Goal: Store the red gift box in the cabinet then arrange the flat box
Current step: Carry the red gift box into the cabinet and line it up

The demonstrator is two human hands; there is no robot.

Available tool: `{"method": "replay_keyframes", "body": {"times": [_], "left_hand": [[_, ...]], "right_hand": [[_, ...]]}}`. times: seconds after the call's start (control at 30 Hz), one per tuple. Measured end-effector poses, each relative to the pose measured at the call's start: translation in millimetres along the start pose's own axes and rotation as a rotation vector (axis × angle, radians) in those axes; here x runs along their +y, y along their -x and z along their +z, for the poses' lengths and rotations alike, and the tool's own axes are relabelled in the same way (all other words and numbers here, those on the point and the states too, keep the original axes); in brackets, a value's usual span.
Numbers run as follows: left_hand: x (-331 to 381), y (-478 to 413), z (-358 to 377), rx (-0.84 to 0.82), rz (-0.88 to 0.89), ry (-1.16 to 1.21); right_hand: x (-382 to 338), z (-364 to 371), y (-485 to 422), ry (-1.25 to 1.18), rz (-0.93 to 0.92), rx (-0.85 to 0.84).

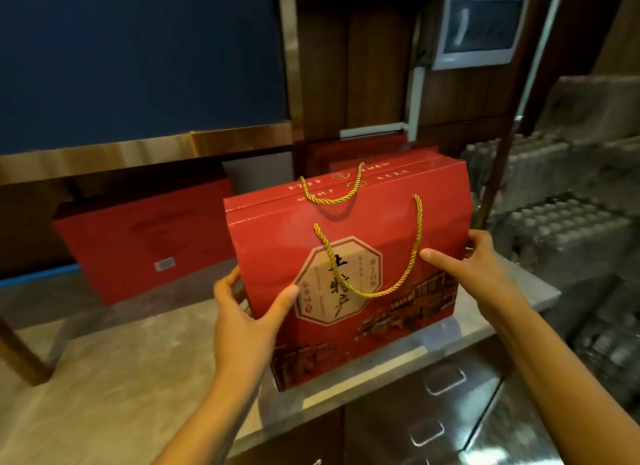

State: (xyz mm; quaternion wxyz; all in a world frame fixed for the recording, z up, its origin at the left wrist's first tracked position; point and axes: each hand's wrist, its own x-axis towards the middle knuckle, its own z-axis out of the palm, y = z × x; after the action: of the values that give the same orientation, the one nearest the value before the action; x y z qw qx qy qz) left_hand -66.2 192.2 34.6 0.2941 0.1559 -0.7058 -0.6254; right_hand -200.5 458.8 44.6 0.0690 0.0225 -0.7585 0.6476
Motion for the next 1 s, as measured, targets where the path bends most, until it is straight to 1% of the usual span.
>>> {"method": "replay_keyframes", "body": {"times": [0.1,0.23,0.33,0.43,0.63,0.8,1.0], "left_hand": [[-4.2,2.3,54.4,-0.033,-0.013,-0.001],[-6.9,-10.4,129.1,-0.052,0.029,-0.061],[-14.5,-28.2,178.2,-0.051,0.054,-0.103],[-25.3,-42.3,211.9,-0.039,0.05,-0.11],[-44.4,-58.8,236.5,0.05,0.005,-0.089],[-53.9,-68.2,242.1,0.076,-0.038,-0.076],[-65.2,-71.4,246.8,0.072,-0.063,-0.078]], "right_hand": [[18.5,-43.3,-25.6,0.012,0.019,0.043],[47.0,-88.4,-68.7,-0.032,0.033,0.067],[69.5,-107.9,-102.6,-0.079,0.039,0.077],[84.5,-116.5,-134.3,-0.114,0.04,0.076],[102.2,-109.4,-187.2,-0.074,0.007,0.007],[116.4,-97.9,-208.2,-0.026,-0.002,-0.015],[126.8,-88.2,-220.9,-0.035,0.0,-0.031]]}}
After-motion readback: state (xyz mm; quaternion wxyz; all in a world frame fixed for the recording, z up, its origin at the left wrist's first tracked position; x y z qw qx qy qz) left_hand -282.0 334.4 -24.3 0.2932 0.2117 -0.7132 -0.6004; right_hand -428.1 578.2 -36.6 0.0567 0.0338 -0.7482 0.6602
